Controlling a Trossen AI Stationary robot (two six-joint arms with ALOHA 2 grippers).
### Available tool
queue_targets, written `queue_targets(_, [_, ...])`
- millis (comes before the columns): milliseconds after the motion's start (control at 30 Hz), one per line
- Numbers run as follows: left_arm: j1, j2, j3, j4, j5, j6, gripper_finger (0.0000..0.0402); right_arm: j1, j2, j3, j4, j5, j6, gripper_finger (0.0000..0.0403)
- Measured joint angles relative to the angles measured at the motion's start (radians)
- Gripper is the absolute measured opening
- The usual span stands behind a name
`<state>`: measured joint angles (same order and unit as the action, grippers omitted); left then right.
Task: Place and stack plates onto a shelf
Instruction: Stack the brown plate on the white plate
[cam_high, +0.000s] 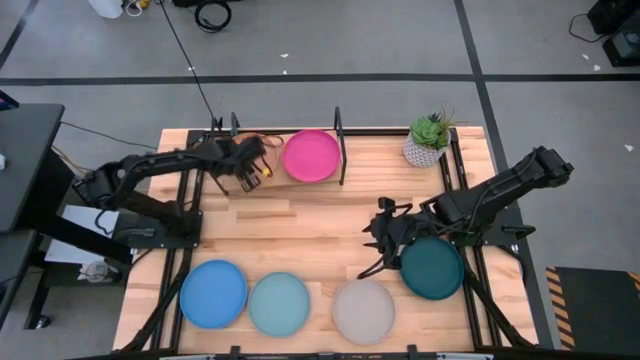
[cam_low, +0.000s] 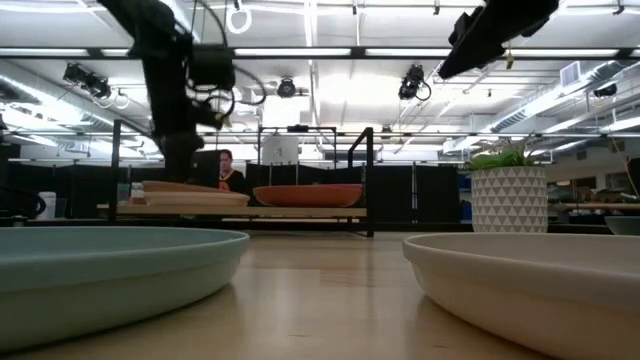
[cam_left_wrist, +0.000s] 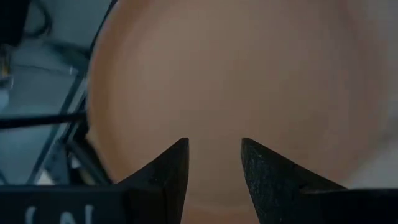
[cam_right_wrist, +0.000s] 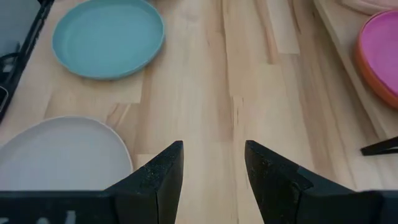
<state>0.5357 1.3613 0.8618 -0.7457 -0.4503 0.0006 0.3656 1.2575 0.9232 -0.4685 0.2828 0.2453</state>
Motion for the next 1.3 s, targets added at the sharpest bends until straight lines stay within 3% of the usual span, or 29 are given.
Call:
queue_targets(200, [0.147, -0.002, -0.036, 0.05, -0.004, 0.044, 0.0155, 0.0, 0.0, -0.033, 0.043, -0.001, 0.022, 0.0178])
queue_targets(300, [0.163, 0.0, -0.039, 0.045, 0.078, 0.033, 0.0155, 0.0, 0.0, -0.033, 0.053, -0.008, 0.036, 0.0178])
queue_targets(533, [0.145, 0.0, -0.038, 0.049, 0.097, 0.074, 0.0155, 0.0, 0.0, -0.033, 0.057, -0.015, 0.041, 0.0178])
queue_targets(833, [0.057, 0.004, 0.015, -0.034, 0.007, 0.272, 0.0143, -0.004, 0.0, -0.033, 0.089, -0.015, 0.008, 0.0178])
queue_targets(967, [0.022, 0.052, 0.036, -0.144, -0.049, 0.347, 0.013, -0.006, 0.0, -0.032, 0.113, -0.015, -0.025, 0.0178])
queue_targets(1300, [0.092, 0.206, 0.075, -0.251, -0.028, 0.348, 0.0104, -0.016, 0.0, -0.032, 0.121, -0.016, -0.08, 0.0178])
